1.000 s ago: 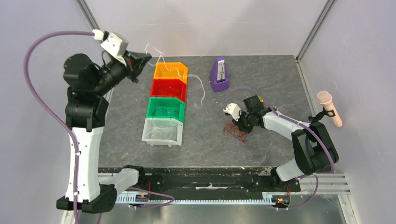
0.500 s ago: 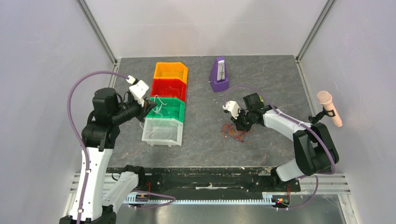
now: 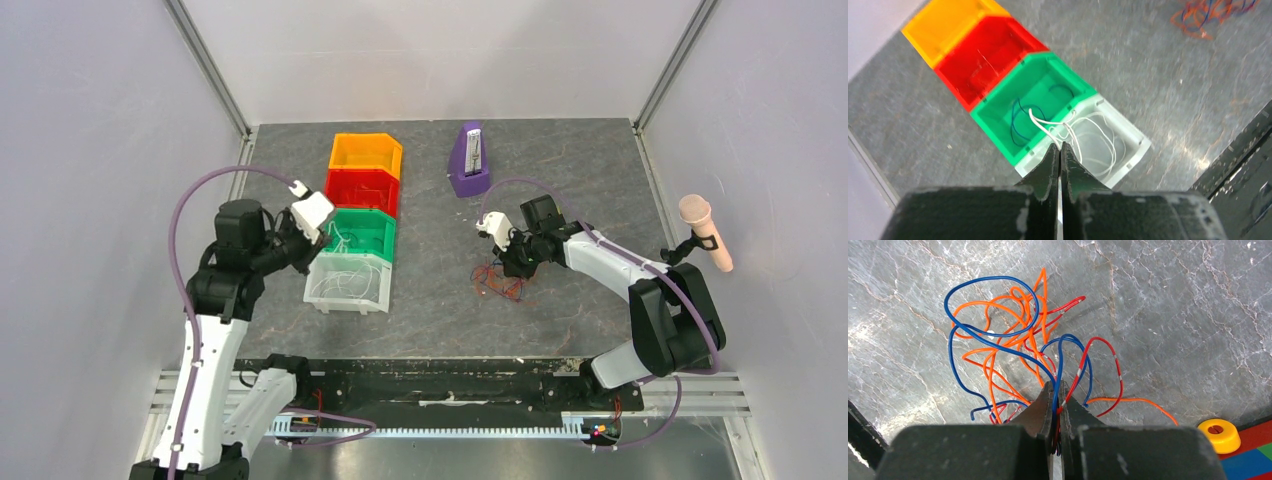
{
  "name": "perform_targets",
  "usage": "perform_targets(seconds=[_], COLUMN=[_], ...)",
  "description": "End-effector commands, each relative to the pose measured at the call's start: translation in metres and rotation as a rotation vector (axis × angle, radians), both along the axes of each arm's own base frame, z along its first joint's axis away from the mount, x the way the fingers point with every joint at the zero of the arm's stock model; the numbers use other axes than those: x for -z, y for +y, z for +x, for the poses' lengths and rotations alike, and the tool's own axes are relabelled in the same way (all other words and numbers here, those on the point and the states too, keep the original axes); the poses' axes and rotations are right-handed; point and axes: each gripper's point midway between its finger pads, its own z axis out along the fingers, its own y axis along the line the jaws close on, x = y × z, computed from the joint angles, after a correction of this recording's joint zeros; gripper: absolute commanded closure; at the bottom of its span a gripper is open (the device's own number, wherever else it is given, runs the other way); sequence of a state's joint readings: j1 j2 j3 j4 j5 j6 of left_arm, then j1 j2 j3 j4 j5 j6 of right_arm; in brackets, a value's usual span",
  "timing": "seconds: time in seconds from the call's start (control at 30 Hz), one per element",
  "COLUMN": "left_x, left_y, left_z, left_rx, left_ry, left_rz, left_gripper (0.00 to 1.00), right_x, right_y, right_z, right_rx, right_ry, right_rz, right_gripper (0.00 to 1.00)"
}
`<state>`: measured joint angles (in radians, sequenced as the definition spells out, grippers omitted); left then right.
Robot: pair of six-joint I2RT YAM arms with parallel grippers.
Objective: Untangle the cables
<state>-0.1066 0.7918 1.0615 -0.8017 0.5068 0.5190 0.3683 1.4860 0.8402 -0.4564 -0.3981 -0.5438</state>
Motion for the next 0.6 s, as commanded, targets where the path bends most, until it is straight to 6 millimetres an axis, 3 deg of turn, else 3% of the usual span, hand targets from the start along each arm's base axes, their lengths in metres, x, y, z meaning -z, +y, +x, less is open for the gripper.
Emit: perform_targets(seconds=[0.0,0.27,0.57], left_x=[0.047,0.122,0.188], left_y=[0.019,0.031,0.033], left_z=[-0.003,0.004,0.023], left_rx=[0.01,0.04,0.119], left_ry=[0.064,0.195,0.28], left_rz=[0.165,0.279,0.368], left_gripper=[0.98,0.98,0.98], right_x=[-0.02,-0.032,-0.047], right_y=[0.011,0.022,0.027], right_z=[0.008,0.006,0.009], right_rx=[-0.005,-0.018,-0.007], right_ry=[-0.03,-0.024,-0.032], right_rz=[0.062,0.125,0.163], right_gripper=[1.0,1.0,1.0])
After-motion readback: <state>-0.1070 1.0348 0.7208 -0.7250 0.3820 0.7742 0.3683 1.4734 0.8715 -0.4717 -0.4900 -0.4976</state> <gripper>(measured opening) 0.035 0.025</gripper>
